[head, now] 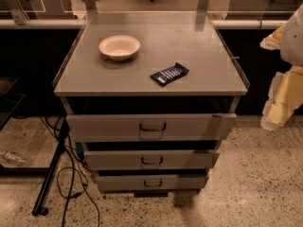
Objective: Open top drawer
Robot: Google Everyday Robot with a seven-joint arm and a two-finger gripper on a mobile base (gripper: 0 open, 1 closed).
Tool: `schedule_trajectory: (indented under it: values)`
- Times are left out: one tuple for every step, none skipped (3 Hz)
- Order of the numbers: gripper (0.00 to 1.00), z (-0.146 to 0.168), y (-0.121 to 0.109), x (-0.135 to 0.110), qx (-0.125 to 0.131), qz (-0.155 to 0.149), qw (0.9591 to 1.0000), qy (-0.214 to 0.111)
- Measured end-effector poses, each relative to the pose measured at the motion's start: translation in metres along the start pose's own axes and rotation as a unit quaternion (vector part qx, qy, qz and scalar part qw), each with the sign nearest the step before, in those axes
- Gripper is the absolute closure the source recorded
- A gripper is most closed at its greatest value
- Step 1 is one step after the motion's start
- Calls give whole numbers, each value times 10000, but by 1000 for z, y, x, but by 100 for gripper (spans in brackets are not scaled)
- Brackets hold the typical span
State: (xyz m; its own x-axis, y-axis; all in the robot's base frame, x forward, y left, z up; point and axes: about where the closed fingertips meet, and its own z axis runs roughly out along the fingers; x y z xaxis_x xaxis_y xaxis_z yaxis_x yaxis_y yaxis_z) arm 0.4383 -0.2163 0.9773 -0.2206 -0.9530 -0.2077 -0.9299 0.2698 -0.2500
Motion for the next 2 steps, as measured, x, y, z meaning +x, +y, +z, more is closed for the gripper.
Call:
schedule_trajectory:
  values:
    - [0, -1, 0, -2, 39, -34, 10000, 5]
    - [0, 17, 5, -5, 138, -229, 9996, -22]
